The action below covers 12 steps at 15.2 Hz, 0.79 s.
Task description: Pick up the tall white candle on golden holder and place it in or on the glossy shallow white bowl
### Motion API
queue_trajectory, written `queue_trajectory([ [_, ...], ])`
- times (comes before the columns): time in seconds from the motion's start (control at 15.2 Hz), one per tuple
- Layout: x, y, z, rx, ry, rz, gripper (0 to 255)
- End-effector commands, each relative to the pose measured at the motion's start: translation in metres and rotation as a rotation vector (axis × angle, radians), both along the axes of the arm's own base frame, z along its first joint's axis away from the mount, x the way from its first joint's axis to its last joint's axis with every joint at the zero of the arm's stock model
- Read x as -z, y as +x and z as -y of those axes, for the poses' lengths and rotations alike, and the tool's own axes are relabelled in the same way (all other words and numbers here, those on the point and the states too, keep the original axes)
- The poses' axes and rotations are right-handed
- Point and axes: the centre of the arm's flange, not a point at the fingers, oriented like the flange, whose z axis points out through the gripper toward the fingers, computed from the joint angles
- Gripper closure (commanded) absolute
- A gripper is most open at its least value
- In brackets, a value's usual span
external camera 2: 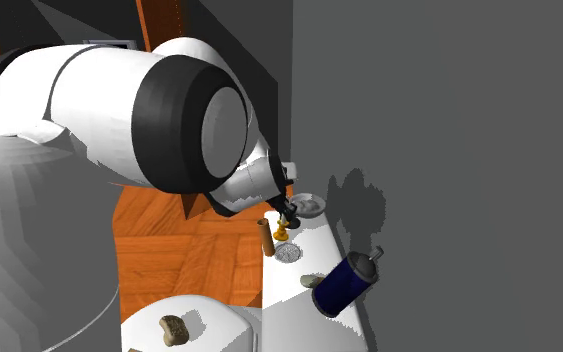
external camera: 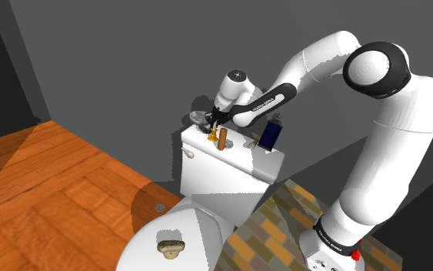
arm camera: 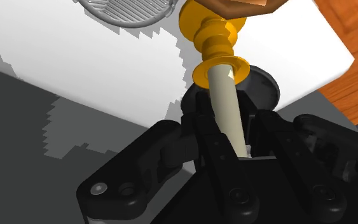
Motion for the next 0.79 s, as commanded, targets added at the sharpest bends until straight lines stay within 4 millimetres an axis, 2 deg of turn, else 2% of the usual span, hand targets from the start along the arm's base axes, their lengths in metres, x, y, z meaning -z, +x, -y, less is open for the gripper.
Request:
queue_trajectory([
  [0.0, -0.007, 0.0, 0.001, 0.002, 0.0, -0.006, 255],
  [0.73, -0.065, 0.0, 0.001, 0.002, 0.0, -0.006, 255],
])
